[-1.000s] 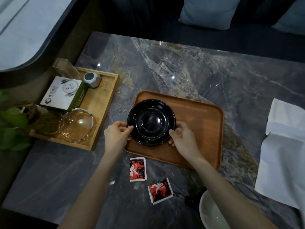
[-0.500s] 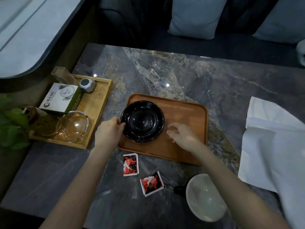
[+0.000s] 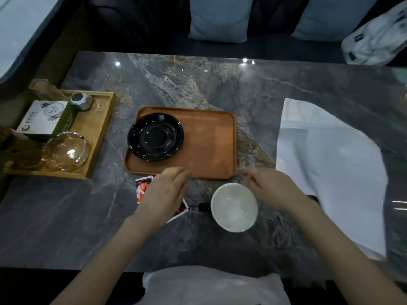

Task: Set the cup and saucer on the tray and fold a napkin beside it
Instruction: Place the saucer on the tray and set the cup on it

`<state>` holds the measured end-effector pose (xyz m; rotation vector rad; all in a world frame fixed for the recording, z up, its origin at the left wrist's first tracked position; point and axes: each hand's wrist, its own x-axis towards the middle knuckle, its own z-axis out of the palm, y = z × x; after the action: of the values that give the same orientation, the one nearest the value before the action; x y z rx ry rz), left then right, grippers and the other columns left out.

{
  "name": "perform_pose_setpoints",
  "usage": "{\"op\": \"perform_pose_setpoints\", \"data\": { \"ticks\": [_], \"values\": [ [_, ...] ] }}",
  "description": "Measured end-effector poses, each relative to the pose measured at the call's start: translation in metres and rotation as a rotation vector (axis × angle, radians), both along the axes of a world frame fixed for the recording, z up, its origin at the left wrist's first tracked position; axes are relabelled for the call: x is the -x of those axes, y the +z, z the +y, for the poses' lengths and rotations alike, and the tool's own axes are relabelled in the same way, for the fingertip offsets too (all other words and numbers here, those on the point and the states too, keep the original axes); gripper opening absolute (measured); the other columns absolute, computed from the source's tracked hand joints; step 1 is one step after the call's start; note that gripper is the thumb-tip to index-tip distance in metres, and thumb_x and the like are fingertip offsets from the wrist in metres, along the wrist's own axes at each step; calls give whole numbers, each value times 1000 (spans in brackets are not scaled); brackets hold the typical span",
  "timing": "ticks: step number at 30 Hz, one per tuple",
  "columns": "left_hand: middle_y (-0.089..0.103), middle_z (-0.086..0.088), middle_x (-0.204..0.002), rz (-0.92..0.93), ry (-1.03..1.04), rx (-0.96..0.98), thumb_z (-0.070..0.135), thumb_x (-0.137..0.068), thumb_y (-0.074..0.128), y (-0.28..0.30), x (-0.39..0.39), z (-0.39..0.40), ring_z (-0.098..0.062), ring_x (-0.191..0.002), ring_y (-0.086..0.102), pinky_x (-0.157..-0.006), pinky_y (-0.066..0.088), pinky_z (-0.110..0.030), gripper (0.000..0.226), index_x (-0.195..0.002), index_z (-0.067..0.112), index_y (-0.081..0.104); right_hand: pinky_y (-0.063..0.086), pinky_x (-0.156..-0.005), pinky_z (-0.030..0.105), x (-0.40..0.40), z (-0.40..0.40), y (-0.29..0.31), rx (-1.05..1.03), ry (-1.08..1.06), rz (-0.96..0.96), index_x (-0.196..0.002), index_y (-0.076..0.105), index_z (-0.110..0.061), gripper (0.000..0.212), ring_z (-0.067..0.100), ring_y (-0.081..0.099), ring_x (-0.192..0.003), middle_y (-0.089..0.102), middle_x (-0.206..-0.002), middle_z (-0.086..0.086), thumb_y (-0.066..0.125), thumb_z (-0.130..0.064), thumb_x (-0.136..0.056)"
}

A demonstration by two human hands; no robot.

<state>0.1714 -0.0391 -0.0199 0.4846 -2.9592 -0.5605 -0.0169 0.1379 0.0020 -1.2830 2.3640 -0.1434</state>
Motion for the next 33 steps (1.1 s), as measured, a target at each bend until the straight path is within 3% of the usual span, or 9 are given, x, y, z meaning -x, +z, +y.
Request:
{"op": "perform_pose_setpoints", "data": {
  "ticks": [5, 9, 13, 16, 19, 23, 27, 30, 33],
  "values": [
    [56, -11, -130, -122, -102, -93, 27, -75, 35, -22, -13, 43, -28, -117, 55, -96, 44, -41, 58, -126, 7, 53, 48, -85, 40, -19, 38, -21, -29, -37, -207, -128, 38, -25, 35, 26, 57, -107, 58, -121, 5, 37, -35, -95],
    [46, -9, -140, -144, -28, -223, 18, -86, 50, -32, -15, 63, -24, -128, 43, -108, 30, -29, 53, -138, 9, 39, 45, -79, 32, -32, 52, -23, 54, -109, -316, -144, 19, -31, 52, 22, 57, -104, 58, -121, 3, 41, -29, -96],
    [57, -7, -129, -88, 114, -319, 5, -84, 57, -31, -10, 69, -24, -116, 53, -94, 39, -28, 47, -130, 12, 49, 36, -77, 25, -36, 53, -21, 135, -163, -440, -142, 27, -29, 49, 11, 49, -98, 55, -117, -1, 42, -21, -96],
    [70, -11, -106, -43, 172, -386, -1, -81, 61, -32, -4, 66, -26, -97, 64, -81, 46, -27, 34, -113, 9, 63, 45, -85, 34, -36, 50, -25, 141, -195, -443, -137, 35, -24, 46, 19, 53, -102, 56, -120, 4, 42, -16, -93],
    [73, -10, -99, -56, 197, -440, -1, -79, 61, -27, -1, 64, -26, -91, 67, -80, 52, -37, 32, -108, 11, 67, 47, -83, 37, -33, 43, -23, 109, -204, -427, -132, 41, -18, 42, 24, 54, -99, 59, -116, 10, 43, -13, -90],
    [72, -13, -98, -92, 221, -443, 1, -80, 62, -16, 0, 57, -27, -92, 66, -81, 52, -37, 28, -106, 7, 67, 39, -72, 29, -24, 30, -8, 120, -161, -438, -123, 50, -10, 37, 21, 53, -95, 58, -107, 6, 45, -4, -87],
    [72, -4, -87, -58, 214, -437, 3, -80, 64, 2, 2, 41, -15, -81, 66, -70, 47, -18, 24, -103, 9, 68, 54, -80, 45, -14, 14, 11, 169, -181, -493, -126, 49, -12, 41, 27, 60, -97, 62, -113, 11, 45, -7, -85],
    [64, -13, -69, -29, 250, -383, 1, -77, 64, 18, 4, 25, -20, -62, 57, -60, 41, -30, 7, -84, -1, 66, 53, -83, 46, -6, -5, 23, 199, -181, -499, -126, 48, -12, 39, 25, 60, -96, 61, -107, 7, 47, -11, -87],
    [56, -18, -62, -21, 306, -331, 1, -76, 62, 32, 5, 6, -24, -55, 47, -53, 36, -30, 12, -70, -7, 56, 53, -76, 40, 0, -28, 34, 247, -196, -536, -122, 52, -13, 34, 24, 61, -91, 62, -97, 4, 50, -11, -87]
  ]
}}
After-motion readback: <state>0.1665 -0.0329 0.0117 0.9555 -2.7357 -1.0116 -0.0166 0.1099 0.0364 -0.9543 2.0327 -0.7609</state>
